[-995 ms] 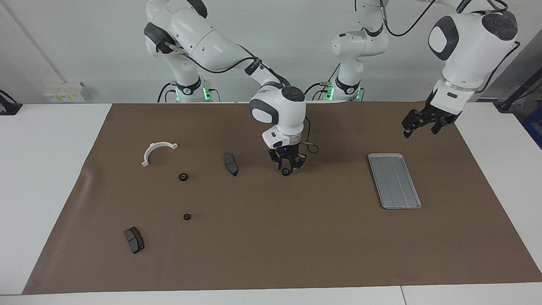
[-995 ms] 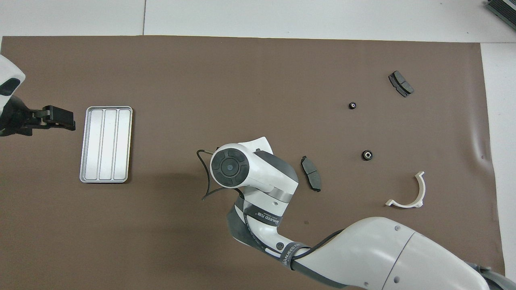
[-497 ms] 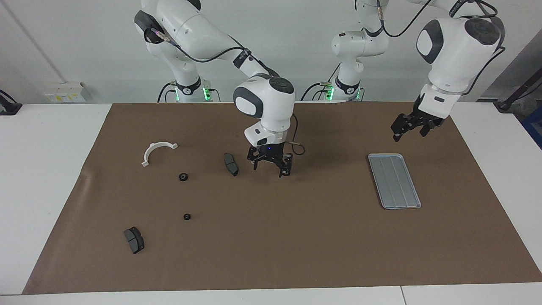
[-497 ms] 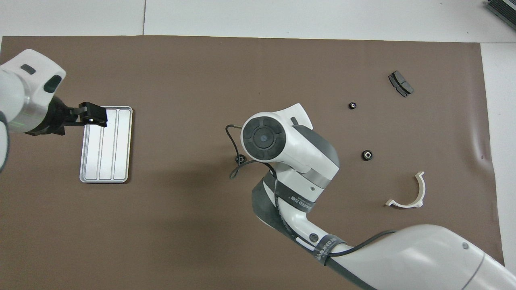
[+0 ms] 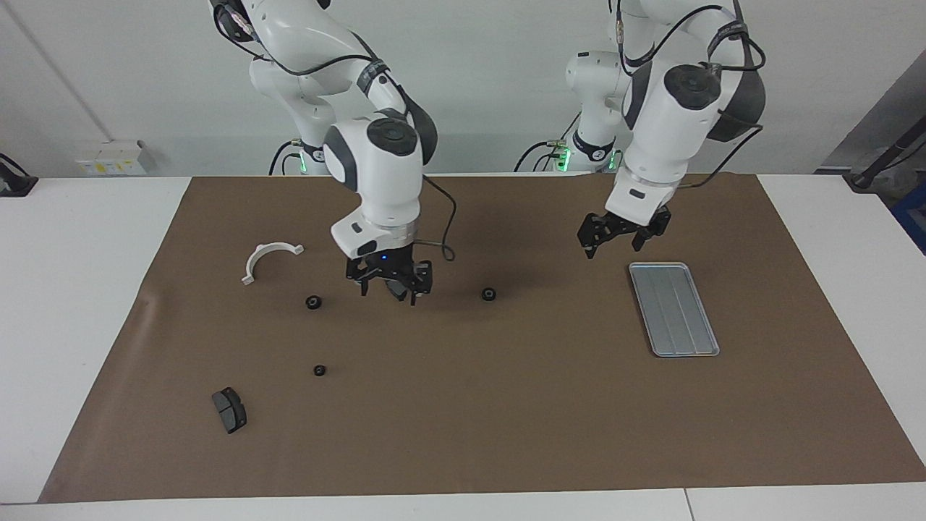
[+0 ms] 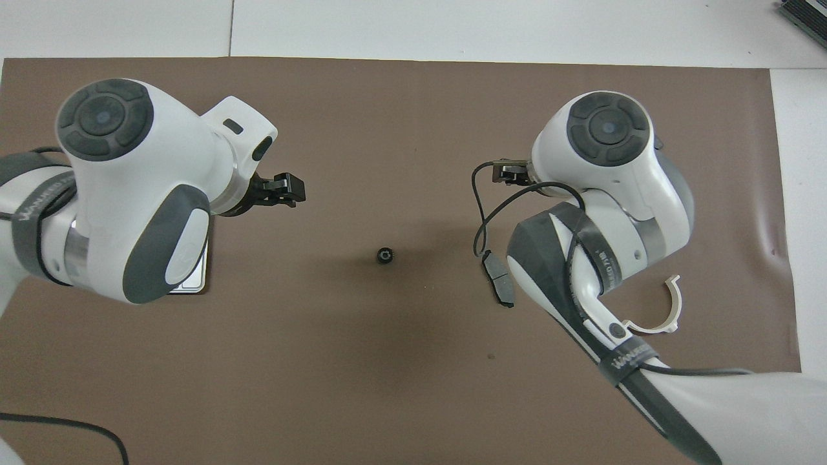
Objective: Pick bearing gear from pile to tray
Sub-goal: 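Grasp the gear with the left gripper while the right gripper withdraws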
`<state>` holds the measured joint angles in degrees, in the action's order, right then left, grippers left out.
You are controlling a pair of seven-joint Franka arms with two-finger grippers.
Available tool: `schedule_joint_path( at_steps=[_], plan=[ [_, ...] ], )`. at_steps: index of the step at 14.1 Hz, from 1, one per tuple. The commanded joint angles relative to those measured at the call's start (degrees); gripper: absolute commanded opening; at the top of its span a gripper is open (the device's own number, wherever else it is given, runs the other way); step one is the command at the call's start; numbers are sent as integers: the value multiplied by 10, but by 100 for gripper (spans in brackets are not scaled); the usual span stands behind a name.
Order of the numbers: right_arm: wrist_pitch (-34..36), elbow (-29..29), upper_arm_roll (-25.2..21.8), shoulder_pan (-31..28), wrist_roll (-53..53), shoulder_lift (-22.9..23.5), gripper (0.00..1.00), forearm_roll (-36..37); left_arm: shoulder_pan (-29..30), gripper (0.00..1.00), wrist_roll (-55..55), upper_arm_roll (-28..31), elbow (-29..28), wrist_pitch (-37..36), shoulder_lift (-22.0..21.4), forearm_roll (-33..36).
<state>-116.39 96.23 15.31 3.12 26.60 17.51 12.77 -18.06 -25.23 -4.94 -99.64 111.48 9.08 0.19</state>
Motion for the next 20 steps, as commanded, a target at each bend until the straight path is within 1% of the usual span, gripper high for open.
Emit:
schedule_joint_path(
  at_steps=[1,2,3,5,7,8,10,14,16,20],
  plan=[
    [-16,56,-53,-1,-148,-30,100,-81,-42,100,-6,10,14,30,44,6],
    [-33,82,-72,-1,-196,-41,100,-108,-61,100,-15,11,14,51,68,8],
    [-64,120,-88,-1,-233,-55,100,-127,-68,100,-28,10,7,79,81,10],
    [-135,197,-102,-1,-282,-79,100,-133,-99,100,-51,12,6,124,123,11],
    [-186,264,-109,-2,-307,-101,100,-134,-109,100,-63,11,-19,173,133,11],
    [-205,286,-114,-2,-317,-104,100,-134,-114,100,-63,11,-29,194,141,11],
    [-236,315,-117,-3,-344,-102,100,-145,-124,96,-72,11,-53,230,148,12],
    [-265,353,-129,-12,-410,-102,100,-186,-139,90,-75,11,-72,232,144,12],
    [-287,369,-130,-12,-419,-100,100,-187,-146,83,-82,11,-77,232,142,12],
    [-283,378,-131,-13,-436,-103,100,-187,-149,68,-81,10,-83,232,140,12]
  ],
)
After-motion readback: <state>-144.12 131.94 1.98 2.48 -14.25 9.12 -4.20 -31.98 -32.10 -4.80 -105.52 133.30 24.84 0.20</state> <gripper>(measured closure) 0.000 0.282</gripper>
